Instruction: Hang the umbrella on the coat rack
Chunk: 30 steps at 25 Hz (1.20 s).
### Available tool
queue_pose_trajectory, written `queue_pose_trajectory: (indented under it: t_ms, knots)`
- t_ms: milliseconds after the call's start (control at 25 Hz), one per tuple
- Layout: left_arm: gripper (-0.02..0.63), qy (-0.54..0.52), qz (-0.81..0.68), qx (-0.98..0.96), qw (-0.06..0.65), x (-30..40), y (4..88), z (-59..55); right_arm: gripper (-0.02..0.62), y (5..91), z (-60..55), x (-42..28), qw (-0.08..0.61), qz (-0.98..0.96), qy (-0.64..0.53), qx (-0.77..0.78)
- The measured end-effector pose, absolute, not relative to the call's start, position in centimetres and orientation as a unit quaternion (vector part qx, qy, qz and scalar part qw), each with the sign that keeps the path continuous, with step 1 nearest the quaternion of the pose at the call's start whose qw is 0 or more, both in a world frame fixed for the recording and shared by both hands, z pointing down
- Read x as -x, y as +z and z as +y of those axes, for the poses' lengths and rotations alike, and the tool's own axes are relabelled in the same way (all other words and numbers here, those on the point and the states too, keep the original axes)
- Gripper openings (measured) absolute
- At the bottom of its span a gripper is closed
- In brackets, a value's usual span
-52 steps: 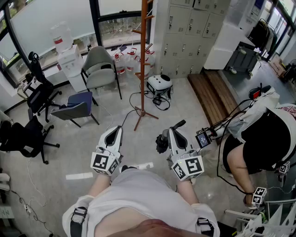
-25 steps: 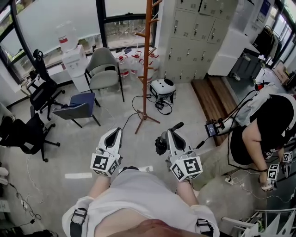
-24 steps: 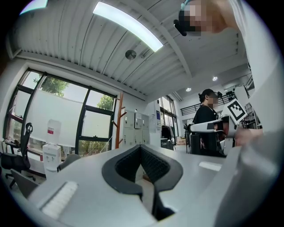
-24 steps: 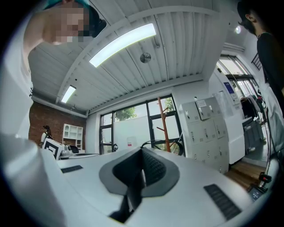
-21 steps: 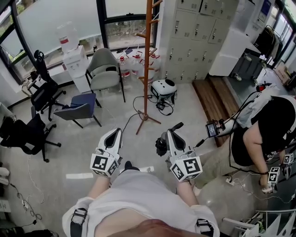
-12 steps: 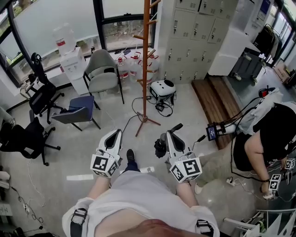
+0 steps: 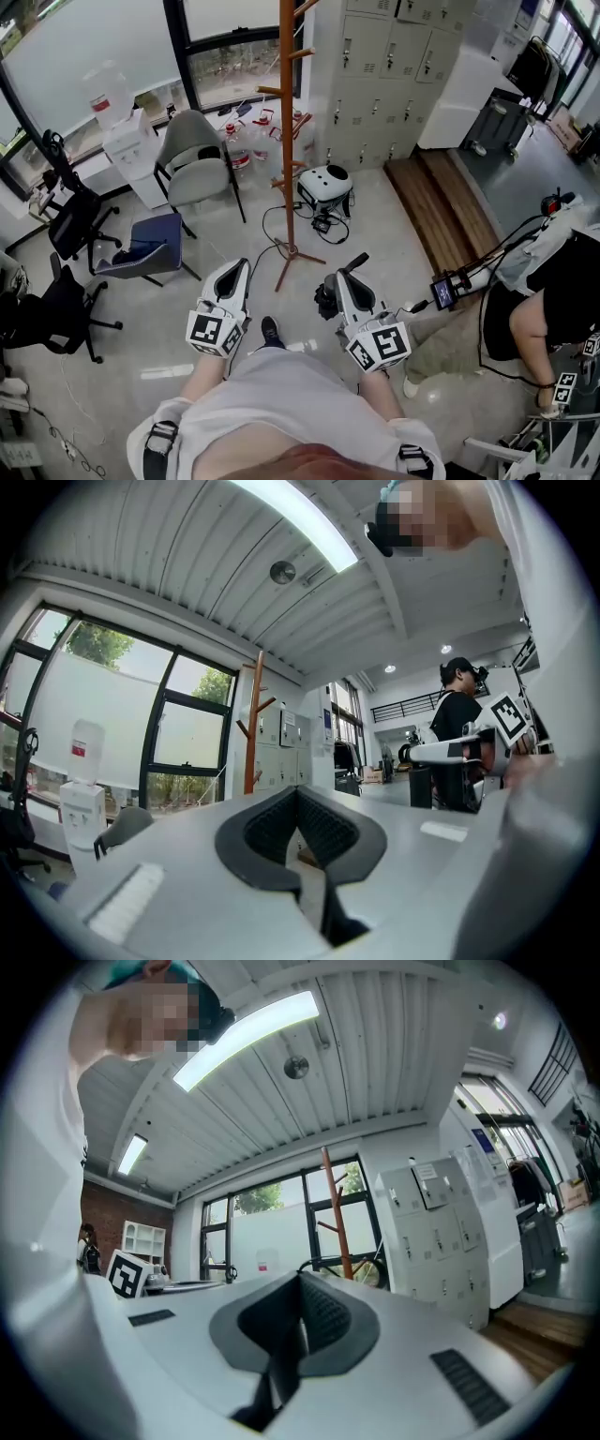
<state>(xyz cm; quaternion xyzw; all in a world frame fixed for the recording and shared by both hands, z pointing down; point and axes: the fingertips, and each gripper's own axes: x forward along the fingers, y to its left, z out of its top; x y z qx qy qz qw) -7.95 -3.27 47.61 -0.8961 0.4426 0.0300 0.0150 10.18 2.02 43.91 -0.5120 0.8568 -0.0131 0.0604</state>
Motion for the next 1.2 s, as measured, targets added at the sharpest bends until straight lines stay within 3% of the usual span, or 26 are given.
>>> queue_pose_trajectory:
  t_ms: [360,600,1200]
  knots:
    - [0.011,0.036,0.413,0.910,0.008,10.9,47.3,-16.2,0.008,41.6,-8.6,-8.8,0.091,0.842,0.005,0.532]
    - [0.011,0.042,0.392,0.919,0.001,12.7,47.2,-21.9,0.008,40.6,-14.7,-7.9,0.074,0.831,0.019,0.551]
    - [0.011,0.049,0.427,0.903,-0.017,12.6,48.3,-26.4,0.008,41.4,-21.0,-7.6,0.050,0.846,0.005,0.531]
